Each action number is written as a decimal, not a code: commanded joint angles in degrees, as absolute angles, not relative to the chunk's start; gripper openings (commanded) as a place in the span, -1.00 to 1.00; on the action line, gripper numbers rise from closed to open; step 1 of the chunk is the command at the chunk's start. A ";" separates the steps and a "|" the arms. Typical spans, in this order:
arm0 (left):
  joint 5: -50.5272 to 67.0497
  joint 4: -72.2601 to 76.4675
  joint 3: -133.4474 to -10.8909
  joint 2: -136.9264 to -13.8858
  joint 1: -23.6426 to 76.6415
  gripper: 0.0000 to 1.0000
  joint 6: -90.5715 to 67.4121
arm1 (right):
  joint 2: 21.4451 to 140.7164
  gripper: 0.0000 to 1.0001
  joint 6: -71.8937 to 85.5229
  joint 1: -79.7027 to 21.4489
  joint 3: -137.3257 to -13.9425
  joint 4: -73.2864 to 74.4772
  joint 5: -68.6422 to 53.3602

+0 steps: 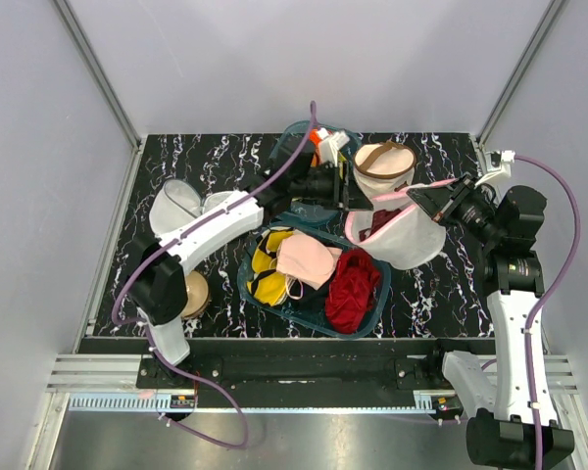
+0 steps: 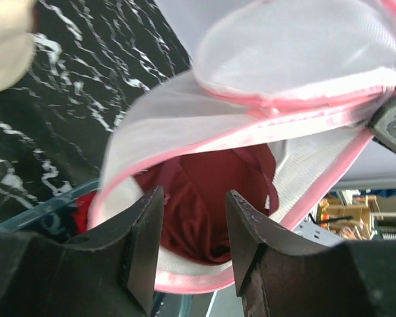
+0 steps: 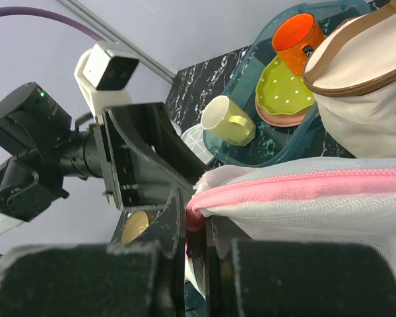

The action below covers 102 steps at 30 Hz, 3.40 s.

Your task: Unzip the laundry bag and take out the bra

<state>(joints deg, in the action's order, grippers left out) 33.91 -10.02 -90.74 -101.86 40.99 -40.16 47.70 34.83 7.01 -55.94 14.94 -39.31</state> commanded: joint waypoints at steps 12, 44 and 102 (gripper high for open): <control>38.93 -5.18 -92.37 -107.22 49.91 0.56 -40.87 | 46.93 -1.00 38.14 6.68 -55.81 9.14 -40.96; 40.61 3.79 -87.36 -96.62 48.61 -1.00 -46.85 | 44.47 -1.00 43.77 6.68 -51.50 4.39 -40.70; 33.40 -8.71 -122.70 -80.69 33.84 -1.00 -36.73 | 43.24 -1.00 31.55 6.77 -58.10 36.47 6.06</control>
<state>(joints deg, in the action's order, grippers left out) 31.73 -14.90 -123.94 -82.70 34.04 -34.98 43.97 32.75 6.92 -55.40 36.18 0.82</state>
